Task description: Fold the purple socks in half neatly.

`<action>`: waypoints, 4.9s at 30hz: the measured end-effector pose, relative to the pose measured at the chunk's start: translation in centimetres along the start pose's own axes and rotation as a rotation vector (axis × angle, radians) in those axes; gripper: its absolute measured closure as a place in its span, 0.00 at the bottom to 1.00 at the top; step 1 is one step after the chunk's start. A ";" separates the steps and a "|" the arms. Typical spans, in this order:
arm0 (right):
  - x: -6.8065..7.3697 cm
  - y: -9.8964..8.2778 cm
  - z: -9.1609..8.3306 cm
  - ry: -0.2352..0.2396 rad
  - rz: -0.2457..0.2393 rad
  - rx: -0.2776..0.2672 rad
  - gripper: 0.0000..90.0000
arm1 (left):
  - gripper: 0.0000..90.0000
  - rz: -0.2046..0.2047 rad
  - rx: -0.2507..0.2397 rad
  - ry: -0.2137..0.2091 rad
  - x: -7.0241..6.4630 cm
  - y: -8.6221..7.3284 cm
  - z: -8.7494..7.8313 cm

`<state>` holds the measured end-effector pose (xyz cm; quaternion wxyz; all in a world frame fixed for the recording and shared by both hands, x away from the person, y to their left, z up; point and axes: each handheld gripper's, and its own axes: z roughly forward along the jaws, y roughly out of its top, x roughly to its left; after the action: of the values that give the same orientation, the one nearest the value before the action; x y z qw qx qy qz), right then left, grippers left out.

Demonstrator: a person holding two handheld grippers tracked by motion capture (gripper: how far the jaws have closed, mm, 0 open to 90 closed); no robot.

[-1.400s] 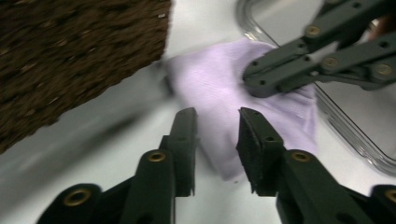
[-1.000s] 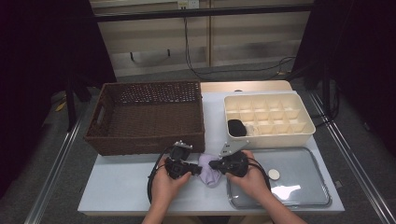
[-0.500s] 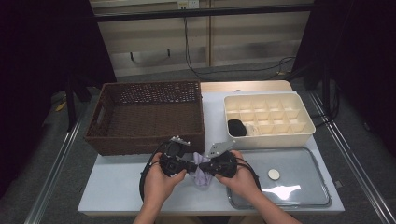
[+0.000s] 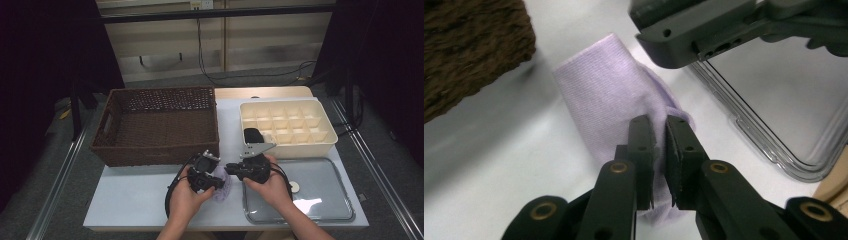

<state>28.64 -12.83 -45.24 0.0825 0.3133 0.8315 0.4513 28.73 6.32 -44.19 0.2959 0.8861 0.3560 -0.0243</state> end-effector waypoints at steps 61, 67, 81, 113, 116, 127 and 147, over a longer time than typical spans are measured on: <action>-2.9 -0.6 -0.6 0.152 0.649 0.031 0.92 | 0.50 0.094 -0.147 0.064 1.7 -3.2 -1.0; -4.8 1.8 -4.8 0.094 0.617 -0.008 0.92 | 0.37 0.124 -0.163 0.096 2.5 -3.5 -0.2; -12.7 4.0 -13.1 -0.109 0.605 -0.031 0.92 | 0.36 0.138 -0.177 0.120 2.9 -3.7 -0.3; -17.7 0.0 -10.2 -0.261 0.437 0.345 0.92 | 0.37 0.149 -0.155 0.099 2.3 -3.4 0.6; -17.4 0.2 -9.8 -0.275 0.402 0.399 0.92 | 0.37 0.157 -0.154 0.101 2.1 -3.3 0.6; -16.8 1.7 -10.5 -0.331 0.363 0.395 0.83 | 0.37 0.148 -0.170 0.103 2.4 -3.4 0.1; -16.3 1.5 -7.1 -0.253 0.349 0.577 0.94 | 0.37 0.144 -0.161 0.063 1.7 -2.8 0.5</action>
<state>39.27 -26.91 -42.30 0.0144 0.5143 0.8419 0.1629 28.28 8.63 -46.46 0.3559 0.8830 0.3012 0.0535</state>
